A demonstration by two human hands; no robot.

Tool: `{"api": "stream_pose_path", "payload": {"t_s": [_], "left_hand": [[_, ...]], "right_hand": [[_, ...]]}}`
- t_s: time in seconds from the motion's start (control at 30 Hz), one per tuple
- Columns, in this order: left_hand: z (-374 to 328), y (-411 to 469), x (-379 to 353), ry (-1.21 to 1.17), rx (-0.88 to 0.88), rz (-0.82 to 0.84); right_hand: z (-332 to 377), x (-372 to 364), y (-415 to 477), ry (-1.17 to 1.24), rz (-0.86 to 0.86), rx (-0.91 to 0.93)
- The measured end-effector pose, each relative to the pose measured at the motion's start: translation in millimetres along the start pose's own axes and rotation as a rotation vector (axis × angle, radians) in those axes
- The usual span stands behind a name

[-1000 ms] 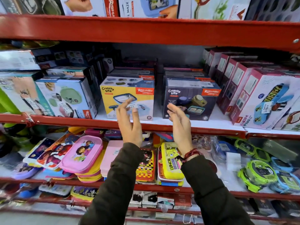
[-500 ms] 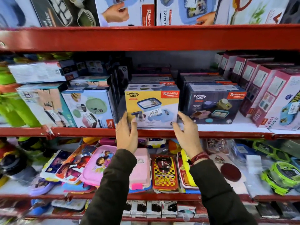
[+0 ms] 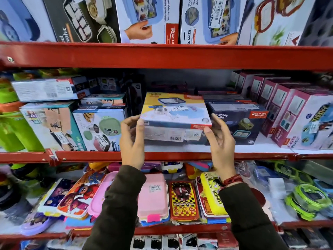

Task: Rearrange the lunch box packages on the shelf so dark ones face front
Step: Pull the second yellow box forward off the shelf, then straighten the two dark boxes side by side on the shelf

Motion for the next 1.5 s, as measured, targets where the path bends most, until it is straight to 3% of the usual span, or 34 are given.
{"api": "stream_pose_path", "payload": {"t_s": [0.33, 0.6, 0.97, 1.2, 1.43, 1.5], "left_hand": [[-4, 9, -2, -0.09, 0.057, 0.145], [16, 19, -5, 0.111, 0.002, 0.086], [40, 20, -12, 0.097, 0.301, 0.091], [39, 23, -14, 0.073, 0.31, 0.126], [40, 25, -16, -0.116, 0.453, 0.17], [35, 26, -19, -0.12, 0.473, 0.189]], "right_hand": [[6, 4, 16, 0.225, 0.038, -0.039], [-13, -9, 11, 0.026, 0.11, -0.034], [-40, -30, 0, -0.241, 0.183, -0.135], [-40, -33, 3, -0.136, 0.222, -0.205], [-39, -43, 12, 0.219, 0.015, -0.393], [-33, -45, 13, 0.258, 0.034, -0.446]]}}
Point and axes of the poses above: each hand's wrist, its own y-axis towards the middle knuckle, its own x-axis out of the back of the hand, z = x × y, the point moved 4 cm from there along y, towards the middle knuckle, and after that the axes turned 13 degrees about x, right-handed, at the moved point
